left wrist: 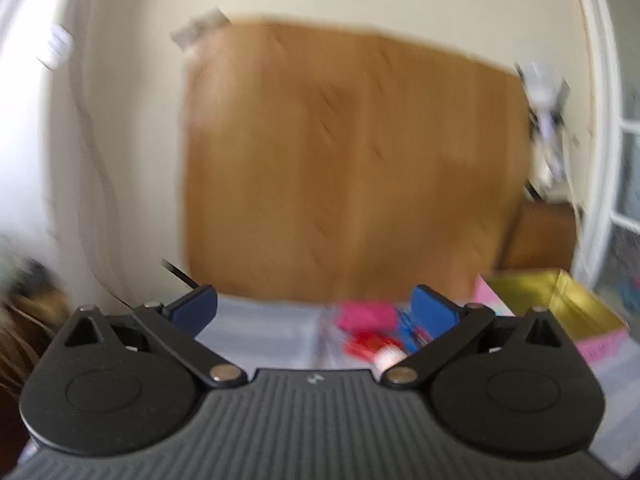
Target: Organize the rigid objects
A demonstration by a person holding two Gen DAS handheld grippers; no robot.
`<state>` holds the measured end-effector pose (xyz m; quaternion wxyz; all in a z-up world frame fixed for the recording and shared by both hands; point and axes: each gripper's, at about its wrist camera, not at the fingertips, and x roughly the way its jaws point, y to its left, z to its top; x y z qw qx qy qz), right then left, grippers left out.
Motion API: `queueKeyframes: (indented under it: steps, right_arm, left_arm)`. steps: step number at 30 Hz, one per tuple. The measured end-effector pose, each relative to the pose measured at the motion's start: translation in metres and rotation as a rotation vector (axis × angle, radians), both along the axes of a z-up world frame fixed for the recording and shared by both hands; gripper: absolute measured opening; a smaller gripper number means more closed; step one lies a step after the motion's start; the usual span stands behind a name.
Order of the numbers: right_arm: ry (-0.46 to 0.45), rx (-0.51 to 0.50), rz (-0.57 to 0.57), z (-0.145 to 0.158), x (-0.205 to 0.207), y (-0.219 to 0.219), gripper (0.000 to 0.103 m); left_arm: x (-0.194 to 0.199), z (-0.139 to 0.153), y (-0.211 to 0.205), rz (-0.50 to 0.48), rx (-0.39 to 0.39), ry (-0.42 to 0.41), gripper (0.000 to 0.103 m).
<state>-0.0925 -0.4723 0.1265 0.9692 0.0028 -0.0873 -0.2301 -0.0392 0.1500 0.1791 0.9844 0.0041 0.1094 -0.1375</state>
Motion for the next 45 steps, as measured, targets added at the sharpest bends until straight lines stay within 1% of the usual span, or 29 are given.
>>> queueKeyframes:
  steps: [1,3,5,6,8,10,11,14,16,19,22,24,25,26,28,29,30,32,33,34,35,37,38,39,41,43,45]
  right_arm:
    - [-0.057,0.029,-0.024,0.021,-0.011,-0.018,0.097]
    - [-0.135,0.048,-0.054,0.054,-0.030,-0.045,0.096]
    - [-0.189,0.047,-0.075,0.079,-0.043,-0.062,0.096]
    - [-0.213,0.043,-0.081,0.087,-0.049,-0.067,0.097]
    - [-0.261,0.016,-0.100,0.103,-0.063,-0.072,0.097]
    - [-0.314,-0.024,-0.129,0.120,-0.073,-0.076,0.099]
    - [-0.336,-0.033,-0.132,0.128,-0.081,-0.076,0.099]
    - [-0.403,-0.055,-0.110,0.156,-0.112,-0.076,0.100]
    - [-0.437,-0.084,-0.121,0.175,-0.130,-0.075,0.100]
    - [-0.457,-0.142,-0.158,0.193,-0.155,-0.066,0.100]
    - [-0.460,-0.157,-0.149,0.201,-0.177,-0.051,0.101]
    - [-0.455,-0.165,-0.138,0.205,-0.189,-0.044,0.103]
    - [-0.450,-0.175,-0.139,0.205,-0.196,-0.040,0.103]
    - [-0.436,-0.193,-0.136,0.205,-0.198,-0.036,0.103]
    - [-0.400,-0.210,-0.117,0.205,-0.191,-0.026,0.103]
    - [-0.372,-0.222,-0.094,0.198,-0.185,-0.017,0.103]
    - [-0.328,-0.234,-0.064,0.187,-0.175,-0.012,0.103]
    - [-0.228,-0.236,0.004,0.165,-0.151,-0.001,0.103]
    - [-0.169,-0.232,0.045,0.148,-0.135,0.003,0.103]
    - [-0.105,-0.223,0.089,0.128,-0.116,0.008,0.103]
    - [-0.037,-0.208,0.134,0.104,-0.097,0.013,0.103]
    - [0.117,-0.156,0.235,0.045,-0.053,0.020,0.103]
    - [0.186,-0.124,0.277,0.014,-0.032,0.022,0.103]
    - [0.268,-0.088,0.303,-0.021,-0.009,0.024,0.103]
    - [0.399,0.006,0.315,-0.086,0.033,0.019,0.103]
    - [0.492,0.086,0.296,-0.132,0.062,0.008,0.102]
    - [0.576,0.123,0.252,-0.176,0.088,-0.004,0.103]
  left_arm:
    - [-0.013,0.017,0.015,0.051,0.010,-0.033,0.103]
    - [-0.025,0.045,0.020,0.165,0.059,-0.095,0.103]
    - [-0.058,0.074,0.037,0.289,0.106,-0.161,0.103]
    - [-0.073,0.086,0.043,0.341,0.121,-0.185,0.103]
    - [-0.101,0.110,0.052,0.423,0.148,-0.238,0.103]
    - [-0.130,0.133,0.054,0.498,0.188,-0.311,0.103]
    - [-0.136,0.145,0.051,0.528,0.207,-0.343,0.103]
    - [-0.167,0.184,0.061,0.630,0.224,-0.436,0.103]
    - [-0.188,0.207,0.071,0.708,0.224,-0.485,0.103]
    - [-0.206,0.236,0.082,0.759,0.200,-0.514,0.103]
    - [-0.225,0.257,0.088,0.776,0.183,-0.555,0.103]
    - [-0.237,0.261,0.085,0.747,0.146,-0.586,0.103]
    - [-0.236,0.258,0.084,0.714,0.116,-0.589,0.103]
    - [-0.233,0.250,0.081,0.683,0.099,-0.579,0.103]
    - [-0.204,0.234,0.072,0.600,0.095,-0.531,0.103]
    - [-0.190,0.222,0.064,0.553,0.097,-0.497,0.103]
    - [-0.170,0.204,0.054,0.501,0.094,-0.444,0.103]
    - [-0.119,0.153,0.028,0.381,0.075,-0.299,0.103]
    - [-0.092,0.125,0.013,0.326,0.064,-0.228,0.103]
    - [-0.061,0.091,-0.006,0.268,0.057,-0.153,0.103]
    - [-0.032,0.062,-0.023,0.228,0.054,-0.098,0.103]
    - [0.020,-0.002,-0.057,0.170,0.020,0.004,0.103]
    - [0.043,-0.028,-0.070,0.156,-0.001,0.047,0.103]
    - [0.066,-0.054,-0.084,0.165,-0.009,0.076,0.103]
    - [0.108,-0.105,-0.108,0.225,0.005,0.101,0.103]
    - [0.151,-0.148,-0.128,0.262,0.053,0.134,0.103]
    - [0.191,-0.184,-0.146,0.283,0.119,0.200,0.103]
